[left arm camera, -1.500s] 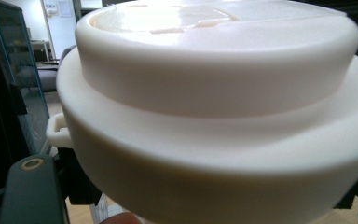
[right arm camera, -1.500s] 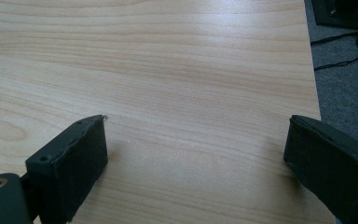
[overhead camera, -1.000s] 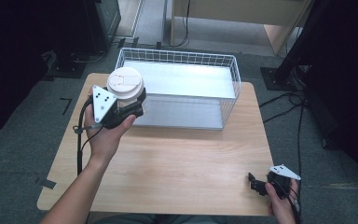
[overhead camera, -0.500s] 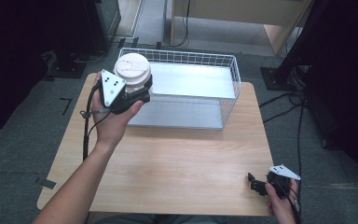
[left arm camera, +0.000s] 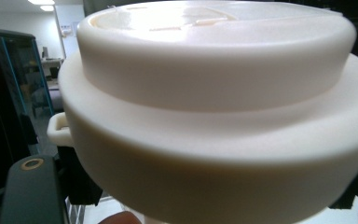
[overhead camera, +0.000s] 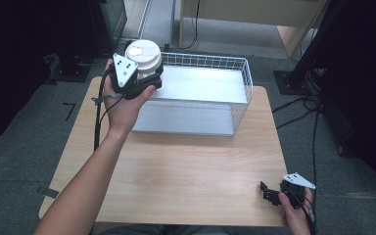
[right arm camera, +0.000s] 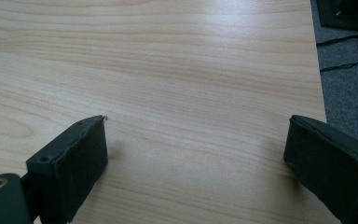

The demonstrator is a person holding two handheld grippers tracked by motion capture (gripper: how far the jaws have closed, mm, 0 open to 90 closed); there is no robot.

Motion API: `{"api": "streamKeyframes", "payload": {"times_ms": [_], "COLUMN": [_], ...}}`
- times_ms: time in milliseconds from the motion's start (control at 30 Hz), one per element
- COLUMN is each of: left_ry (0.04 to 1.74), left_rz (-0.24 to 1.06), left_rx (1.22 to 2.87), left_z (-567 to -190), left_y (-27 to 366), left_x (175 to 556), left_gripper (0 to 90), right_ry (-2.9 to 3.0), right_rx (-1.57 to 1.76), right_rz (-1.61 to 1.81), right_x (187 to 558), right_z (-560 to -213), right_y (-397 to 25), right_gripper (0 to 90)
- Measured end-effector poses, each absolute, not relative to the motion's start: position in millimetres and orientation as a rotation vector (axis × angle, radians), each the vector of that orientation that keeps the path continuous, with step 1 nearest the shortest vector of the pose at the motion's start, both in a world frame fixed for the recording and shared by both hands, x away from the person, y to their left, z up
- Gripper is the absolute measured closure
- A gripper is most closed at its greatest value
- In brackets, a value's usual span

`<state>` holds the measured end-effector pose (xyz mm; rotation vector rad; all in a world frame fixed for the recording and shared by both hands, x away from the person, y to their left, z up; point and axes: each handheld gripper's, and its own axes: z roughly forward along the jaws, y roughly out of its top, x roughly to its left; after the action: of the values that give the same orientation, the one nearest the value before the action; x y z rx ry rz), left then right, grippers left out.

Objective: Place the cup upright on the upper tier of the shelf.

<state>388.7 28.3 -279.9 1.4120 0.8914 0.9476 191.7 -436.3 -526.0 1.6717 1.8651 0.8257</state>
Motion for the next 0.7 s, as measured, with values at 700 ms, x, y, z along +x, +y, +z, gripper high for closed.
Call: {"api": "streamKeyframes", "payload": {"times_ms": [700], "left_ry": [0.937], "left_rz": [0.933], "left_rx": [1.408], "left_z": [-281], "left_y": [26], "left_x": [426], "left_gripper": [15.3], "right_ry": [1.867], "right_rx": [1.669], "right_rz": [0.828], "right_x": [192], "right_z": [-526], "right_y": [-436], "right_gripper": [6.4]}}
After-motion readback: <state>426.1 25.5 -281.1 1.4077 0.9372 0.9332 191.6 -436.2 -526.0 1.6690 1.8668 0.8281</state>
